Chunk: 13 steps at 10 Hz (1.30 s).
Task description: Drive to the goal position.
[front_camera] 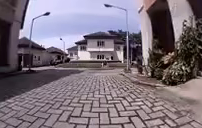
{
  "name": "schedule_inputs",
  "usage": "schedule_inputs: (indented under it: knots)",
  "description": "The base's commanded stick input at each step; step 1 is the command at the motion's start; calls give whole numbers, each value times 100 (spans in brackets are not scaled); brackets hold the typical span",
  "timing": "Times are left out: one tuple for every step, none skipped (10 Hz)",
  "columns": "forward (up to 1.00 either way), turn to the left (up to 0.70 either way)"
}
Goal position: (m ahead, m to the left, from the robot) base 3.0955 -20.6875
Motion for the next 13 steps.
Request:
schedule_inputs:
  knots:
    - [50,0]
    - [50,0]
    - [50,0]
    - [50,0]
    - [50,0]
    - [50,0]
    - [50,0]
    - [50,0]
    - [50,0]
    - [50,0]
    - [50,0]
    - [50,0]
    - [50,0]
